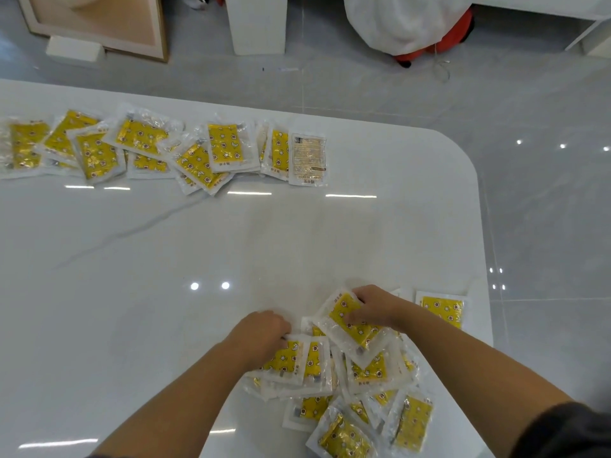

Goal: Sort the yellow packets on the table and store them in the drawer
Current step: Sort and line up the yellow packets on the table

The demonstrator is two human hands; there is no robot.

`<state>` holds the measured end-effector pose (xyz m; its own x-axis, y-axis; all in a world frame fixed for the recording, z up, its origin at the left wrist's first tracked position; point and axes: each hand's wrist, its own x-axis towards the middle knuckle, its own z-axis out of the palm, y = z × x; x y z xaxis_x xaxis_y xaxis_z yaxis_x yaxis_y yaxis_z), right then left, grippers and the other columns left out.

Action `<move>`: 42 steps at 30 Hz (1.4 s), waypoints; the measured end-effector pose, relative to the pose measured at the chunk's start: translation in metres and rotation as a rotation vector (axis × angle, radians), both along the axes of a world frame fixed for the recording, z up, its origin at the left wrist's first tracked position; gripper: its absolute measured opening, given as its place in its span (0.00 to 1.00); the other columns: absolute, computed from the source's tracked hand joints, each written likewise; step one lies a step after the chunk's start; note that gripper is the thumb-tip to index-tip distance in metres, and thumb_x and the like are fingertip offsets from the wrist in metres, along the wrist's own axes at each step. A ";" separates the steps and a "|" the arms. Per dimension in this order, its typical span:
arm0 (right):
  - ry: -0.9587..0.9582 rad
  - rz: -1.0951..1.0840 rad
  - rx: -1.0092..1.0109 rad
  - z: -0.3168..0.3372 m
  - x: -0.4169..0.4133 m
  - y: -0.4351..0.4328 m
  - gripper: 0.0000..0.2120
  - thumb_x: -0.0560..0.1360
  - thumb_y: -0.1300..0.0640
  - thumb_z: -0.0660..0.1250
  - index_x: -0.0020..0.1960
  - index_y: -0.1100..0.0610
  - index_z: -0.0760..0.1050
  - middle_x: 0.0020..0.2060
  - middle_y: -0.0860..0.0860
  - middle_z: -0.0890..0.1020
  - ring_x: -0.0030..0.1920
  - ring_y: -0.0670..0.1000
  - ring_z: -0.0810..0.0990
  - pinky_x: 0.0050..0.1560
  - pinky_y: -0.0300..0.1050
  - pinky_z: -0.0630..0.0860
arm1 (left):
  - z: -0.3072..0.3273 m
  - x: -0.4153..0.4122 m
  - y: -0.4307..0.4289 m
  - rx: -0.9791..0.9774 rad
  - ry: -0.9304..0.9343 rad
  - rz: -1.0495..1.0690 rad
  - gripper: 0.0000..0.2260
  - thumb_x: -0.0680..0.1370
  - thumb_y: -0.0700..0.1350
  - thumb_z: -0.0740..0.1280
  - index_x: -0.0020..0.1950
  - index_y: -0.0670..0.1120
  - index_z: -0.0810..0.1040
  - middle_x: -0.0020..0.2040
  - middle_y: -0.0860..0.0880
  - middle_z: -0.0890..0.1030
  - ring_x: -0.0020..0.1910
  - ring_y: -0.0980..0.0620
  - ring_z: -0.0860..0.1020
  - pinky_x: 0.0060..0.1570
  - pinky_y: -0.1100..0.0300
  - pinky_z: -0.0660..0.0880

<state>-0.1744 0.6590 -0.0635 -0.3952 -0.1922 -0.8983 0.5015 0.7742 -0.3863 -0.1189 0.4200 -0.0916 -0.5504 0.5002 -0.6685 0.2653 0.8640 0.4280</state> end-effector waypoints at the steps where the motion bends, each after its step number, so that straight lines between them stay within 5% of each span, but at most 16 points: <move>1: 0.036 0.104 0.020 0.000 -0.001 -0.001 0.05 0.71 0.61 0.70 0.43 0.64 0.76 0.38 0.55 0.79 0.40 0.53 0.78 0.43 0.45 0.75 | -0.001 0.001 0.000 -0.006 0.013 -0.027 0.09 0.80 0.47 0.60 0.54 0.45 0.78 0.53 0.48 0.78 0.53 0.49 0.75 0.50 0.57 0.69; 3: 0.083 0.316 0.078 0.001 -0.001 -0.007 0.09 0.73 0.59 0.69 0.36 0.58 0.71 0.35 0.51 0.75 0.36 0.49 0.73 0.38 0.41 0.69 | -0.003 0.003 0.000 -0.023 0.020 -0.066 0.09 0.80 0.47 0.61 0.54 0.46 0.78 0.53 0.48 0.79 0.53 0.49 0.75 0.51 0.57 0.69; 6: 0.132 0.571 0.128 0.000 0.000 -0.014 0.06 0.74 0.58 0.68 0.40 0.57 0.73 0.40 0.53 0.76 0.41 0.52 0.73 0.42 0.44 0.69 | -0.004 0.003 -0.002 -0.034 0.037 -0.061 0.09 0.80 0.48 0.61 0.52 0.47 0.79 0.51 0.49 0.80 0.53 0.49 0.75 0.54 0.57 0.67; 10: 0.131 0.722 0.143 0.001 0.001 -0.020 0.09 0.72 0.58 0.69 0.38 0.58 0.71 0.33 0.50 0.71 0.39 0.52 0.70 0.35 0.42 0.64 | 0.001 -0.009 -0.018 0.008 0.014 0.137 0.09 0.79 0.47 0.62 0.50 0.45 0.80 0.49 0.48 0.80 0.50 0.49 0.77 0.50 0.59 0.69; 14: 0.091 0.900 0.168 0.006 0.000 -0.026 0.08 0.70 0.60 0.71 0.48 0.62 0.80 0.38 0.52 0.78 0.41 0.53 0.75 0.42 0.45 0.72 | 0.005 -0.024 -0.046 0.010 -0.013 0.372 0.08 0.77 0.45 0.66 0.38 0.47 0.74 0.41 0.49 0.77 0.42 0.50 0.76 0.39 0.61 0.68; 20: 0.037 1.193 0.218 0.002 0.010 -0.031 0.18 0.72 0.64 0.69 0.62 0.61 0.76 0.49 0.56 0.78 0.46 0.54 0.74 0.47 0.47 0.75 | 0.005 -0.018 -0.047 -0.025 0.022 0.563 0.12 0.78 0.44 0.64 0.36 0.50 0.66 0.39 0.51 0.72 0.40 0.51 0.73 0.37 0.61 0.65; 29: 0.356 1.226 0.222 -0.003 0.030 -0.015 0.14 0.76 0.65 0.61 0.60 0.59 0.75 0.55 0.56 0.76 0.56 0.56 0.76 0.53 0.49 0.73 | 0.008 -0.023 -0.040 -0.024 0.009 0.652 0.07 0.79 0.46 0.64 0.42 0.47 0.69 0.35 0.53 0.72 0.35 0.53 0.72 0.32 0.62 0.64; 42: 0.283 1.135 0.244 0.000 0.023 -0.008 0.15 0.75 0.67 0.61 0.60 0.61 0.76 0.57 0.55 0.73 0.54 0.56 0.78 0.43 0.44 0.71 | 0.009 -0.021 -0.041 -0.047 -0.028 0.642 0.07 0.79 0.46 0.64 0.43 0.46 0.69 0.39 0.50 0.75 0.37 0.51 0.73 0.33 0.62 0.66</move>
